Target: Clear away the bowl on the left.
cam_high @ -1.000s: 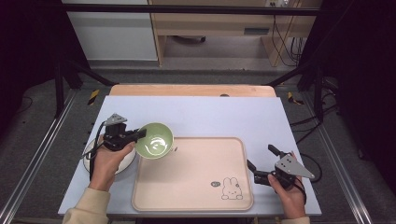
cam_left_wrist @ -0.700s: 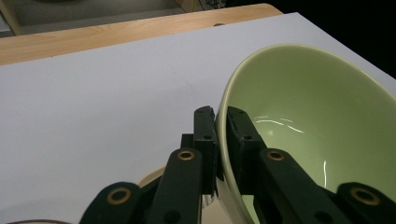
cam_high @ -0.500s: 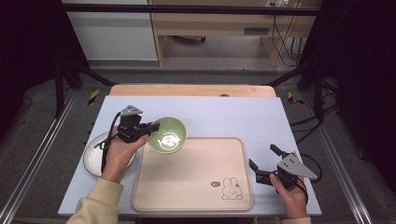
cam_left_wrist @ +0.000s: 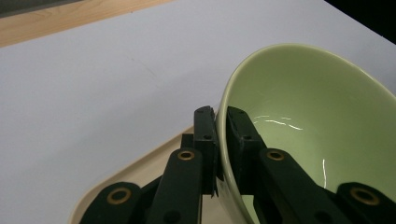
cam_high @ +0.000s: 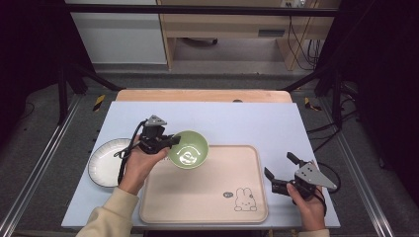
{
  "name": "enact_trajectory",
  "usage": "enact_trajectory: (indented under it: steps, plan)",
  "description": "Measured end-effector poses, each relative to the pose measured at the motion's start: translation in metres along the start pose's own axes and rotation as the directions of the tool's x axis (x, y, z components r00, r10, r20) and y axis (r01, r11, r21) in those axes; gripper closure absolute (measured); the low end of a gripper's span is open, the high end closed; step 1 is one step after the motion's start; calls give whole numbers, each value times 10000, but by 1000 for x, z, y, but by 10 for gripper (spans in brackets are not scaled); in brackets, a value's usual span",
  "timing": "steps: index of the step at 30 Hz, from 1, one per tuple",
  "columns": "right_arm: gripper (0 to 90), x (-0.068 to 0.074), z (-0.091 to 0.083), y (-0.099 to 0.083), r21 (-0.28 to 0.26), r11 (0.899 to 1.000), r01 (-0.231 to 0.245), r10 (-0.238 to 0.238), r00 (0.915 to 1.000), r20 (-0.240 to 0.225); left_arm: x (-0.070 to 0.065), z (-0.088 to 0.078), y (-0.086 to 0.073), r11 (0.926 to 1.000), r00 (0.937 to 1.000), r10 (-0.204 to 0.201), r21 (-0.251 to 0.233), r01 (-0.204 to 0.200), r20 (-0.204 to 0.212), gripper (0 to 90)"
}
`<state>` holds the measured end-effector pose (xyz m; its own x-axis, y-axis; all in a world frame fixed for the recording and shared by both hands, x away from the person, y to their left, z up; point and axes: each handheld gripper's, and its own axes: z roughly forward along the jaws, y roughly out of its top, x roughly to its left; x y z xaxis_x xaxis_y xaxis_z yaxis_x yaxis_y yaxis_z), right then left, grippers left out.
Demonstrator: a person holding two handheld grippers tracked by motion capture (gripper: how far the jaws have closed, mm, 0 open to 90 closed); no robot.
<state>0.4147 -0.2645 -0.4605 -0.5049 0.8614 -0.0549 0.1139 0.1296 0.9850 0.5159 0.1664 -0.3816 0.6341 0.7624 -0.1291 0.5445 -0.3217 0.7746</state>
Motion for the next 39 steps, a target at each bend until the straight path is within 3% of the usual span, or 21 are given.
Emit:
enact_trajectory:
  steps: [15, 39]
  plan:
    - [44, 0, 0, -1, 82, 10000, 30, -30, 10000, -12, -19, 25, -13, 9989, 9992, 108, 445, -125, 382, 831]
    - [45, 1, 1, -1, 103, 9999, 37, -37, 10000, -32, -22, 37, -31, 9958, 9968, -146, 908, 75, 785, 832]
